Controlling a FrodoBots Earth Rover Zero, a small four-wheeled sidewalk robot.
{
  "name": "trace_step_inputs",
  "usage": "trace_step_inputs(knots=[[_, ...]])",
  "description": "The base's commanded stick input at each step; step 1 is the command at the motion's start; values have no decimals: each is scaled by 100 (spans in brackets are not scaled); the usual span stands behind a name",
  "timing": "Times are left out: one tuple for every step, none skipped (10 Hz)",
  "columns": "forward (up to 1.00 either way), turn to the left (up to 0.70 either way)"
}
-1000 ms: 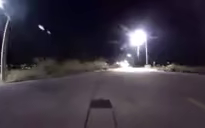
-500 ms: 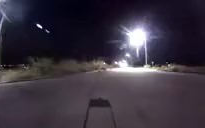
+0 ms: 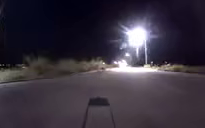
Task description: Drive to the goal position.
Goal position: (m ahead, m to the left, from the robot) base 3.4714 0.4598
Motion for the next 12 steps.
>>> trace_step_inputs(knots=[[85, 0], [85, 0], [85, 0], [85, 0], [85, 0], [85, 0], [85, 0], [85, -6], [85, -21], [85, -16], [85, 0], [85, 0]])
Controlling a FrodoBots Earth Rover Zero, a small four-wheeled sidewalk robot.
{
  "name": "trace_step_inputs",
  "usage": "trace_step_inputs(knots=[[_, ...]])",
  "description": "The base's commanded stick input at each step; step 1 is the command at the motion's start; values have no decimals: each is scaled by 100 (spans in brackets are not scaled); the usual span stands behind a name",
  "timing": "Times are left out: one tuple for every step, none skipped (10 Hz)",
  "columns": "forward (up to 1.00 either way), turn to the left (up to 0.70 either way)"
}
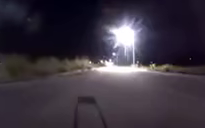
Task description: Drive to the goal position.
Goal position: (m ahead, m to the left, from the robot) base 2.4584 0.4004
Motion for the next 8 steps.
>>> trace_step_inputs(knots=[[85, 0], [85, 0], [85, 0], [85, 0], [85, 0], [85, 0], [85, -5], [85, -21]])
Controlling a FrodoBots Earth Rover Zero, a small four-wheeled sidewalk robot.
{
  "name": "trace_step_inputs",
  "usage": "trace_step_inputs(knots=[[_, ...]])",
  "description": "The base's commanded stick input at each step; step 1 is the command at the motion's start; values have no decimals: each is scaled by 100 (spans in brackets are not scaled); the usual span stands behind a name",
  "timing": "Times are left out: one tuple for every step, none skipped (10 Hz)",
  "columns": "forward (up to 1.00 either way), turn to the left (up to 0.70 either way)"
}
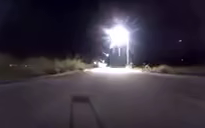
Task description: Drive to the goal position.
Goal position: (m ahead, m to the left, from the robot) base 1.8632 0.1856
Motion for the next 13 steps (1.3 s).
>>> trace_step_inputs(knots=[[85, -19], [85, -7], [85, 0], [85, 0], [85, 0], [85, 0], [85, 0], [85, 0], [85, 0], [85, 0], [85, 0], [85, 0], [85, 0]])
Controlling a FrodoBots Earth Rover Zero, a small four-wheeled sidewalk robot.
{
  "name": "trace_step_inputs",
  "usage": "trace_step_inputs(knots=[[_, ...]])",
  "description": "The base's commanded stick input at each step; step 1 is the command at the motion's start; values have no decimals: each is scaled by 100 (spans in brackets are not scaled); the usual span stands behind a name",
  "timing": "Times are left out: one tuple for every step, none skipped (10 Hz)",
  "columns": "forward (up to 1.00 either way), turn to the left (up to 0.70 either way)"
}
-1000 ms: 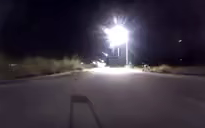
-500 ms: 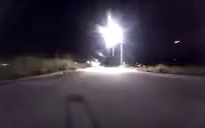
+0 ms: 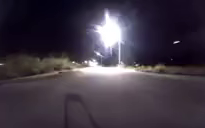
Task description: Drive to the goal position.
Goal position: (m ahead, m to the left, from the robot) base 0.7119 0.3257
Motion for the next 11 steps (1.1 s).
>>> trace_step_inputs(knots=[[85, 0], [85, 0], [85, 0], [85, 0], [85, 0], [85, 0], [85, 0], [85, 0], [85, 0], [85, 0], [85, 0]])
